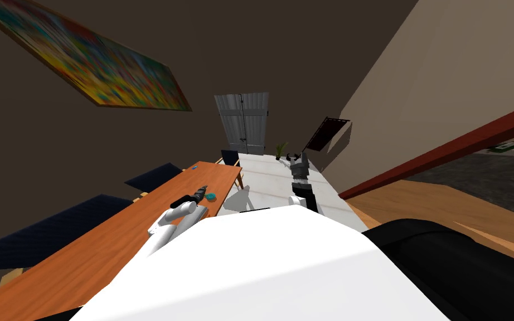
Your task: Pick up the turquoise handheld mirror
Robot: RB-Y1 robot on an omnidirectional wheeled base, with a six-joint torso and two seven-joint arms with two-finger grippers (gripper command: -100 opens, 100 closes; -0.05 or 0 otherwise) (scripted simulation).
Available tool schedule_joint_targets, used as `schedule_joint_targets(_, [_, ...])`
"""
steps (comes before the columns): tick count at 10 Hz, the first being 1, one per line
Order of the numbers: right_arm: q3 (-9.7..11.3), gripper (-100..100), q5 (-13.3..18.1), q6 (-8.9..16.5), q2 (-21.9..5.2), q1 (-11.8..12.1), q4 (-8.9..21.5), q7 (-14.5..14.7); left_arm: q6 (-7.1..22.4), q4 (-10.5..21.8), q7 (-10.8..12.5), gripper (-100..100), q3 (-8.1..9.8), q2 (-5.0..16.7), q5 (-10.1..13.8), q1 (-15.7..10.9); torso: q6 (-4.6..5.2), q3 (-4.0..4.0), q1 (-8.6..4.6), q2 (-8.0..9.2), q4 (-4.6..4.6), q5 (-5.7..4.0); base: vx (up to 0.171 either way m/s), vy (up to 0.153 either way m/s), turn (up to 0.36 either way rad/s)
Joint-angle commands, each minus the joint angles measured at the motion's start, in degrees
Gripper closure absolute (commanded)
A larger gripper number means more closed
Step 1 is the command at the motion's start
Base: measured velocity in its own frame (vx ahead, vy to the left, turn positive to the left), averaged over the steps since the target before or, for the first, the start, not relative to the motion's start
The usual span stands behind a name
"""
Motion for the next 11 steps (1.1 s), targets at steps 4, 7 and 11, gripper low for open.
schedule_joint_targets(4, [0.00, 0, 0.00, 0.00, 0.00, 0.00, 0.00, 0.00, 6.83, 6.16, -4.19, -100, 1.67, 2.44, 3.82, -2.76, 0.00, -0.01, -0.01, -0.02, 0.00, 0.00, 0.002, 0.013, -0.098])
schedule_joint_targets(7, [0.00, 0, 0.00, 0.00, 0.00, -0.01, 0.00, 0.00, 9.69, 10.89, -6.33, -100, 2.34, 3.59, 5.78, -4.21, 0.05, -0.02, 0.03, -0.05, 0.00, 0.00, 0.006, 0.024, -0.119])
schedule_joint_targets(11, [0.00, 0, 0.00, 0.00, 0.00, 0.00, 0.00, 0.00, 14.49, 18.25, -10.50, -100, 3.64, 5.65, 9.47, -6.96, 0.01, -0.03, 0.04, -0.05, -0.01, 0.01, 0.007, 0.022, -0.102])
